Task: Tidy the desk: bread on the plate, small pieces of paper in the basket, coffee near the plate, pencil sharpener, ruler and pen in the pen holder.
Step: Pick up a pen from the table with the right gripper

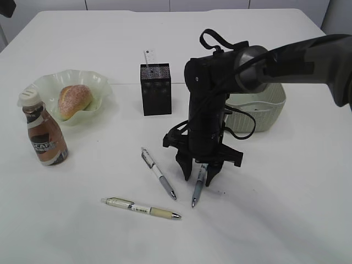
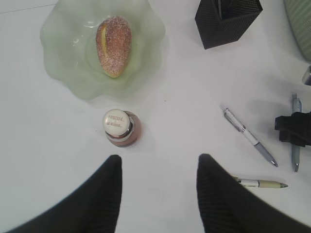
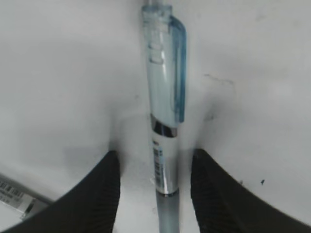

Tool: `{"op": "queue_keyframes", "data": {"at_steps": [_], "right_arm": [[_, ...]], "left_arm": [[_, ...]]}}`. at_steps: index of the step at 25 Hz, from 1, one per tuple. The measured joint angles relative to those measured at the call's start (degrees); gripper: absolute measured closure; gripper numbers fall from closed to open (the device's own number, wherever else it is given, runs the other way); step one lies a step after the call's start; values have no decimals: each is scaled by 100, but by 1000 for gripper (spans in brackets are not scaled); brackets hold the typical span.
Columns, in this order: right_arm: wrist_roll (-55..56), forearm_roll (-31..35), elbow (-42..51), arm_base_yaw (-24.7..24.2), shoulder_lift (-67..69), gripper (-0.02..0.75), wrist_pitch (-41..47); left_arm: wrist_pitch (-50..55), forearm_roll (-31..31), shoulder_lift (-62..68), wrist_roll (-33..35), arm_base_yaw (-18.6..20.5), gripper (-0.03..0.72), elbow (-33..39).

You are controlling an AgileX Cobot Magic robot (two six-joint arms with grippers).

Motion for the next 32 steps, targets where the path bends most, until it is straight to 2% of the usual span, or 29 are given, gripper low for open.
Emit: {"op": "queue_keyframes", "data": {"at_steps": [32], "right_arm": [[-2, -36, 0, 0, 0, 386, 82]], "left_arm": [[0, -21, 0, 0, 0, 318, 0]]}}
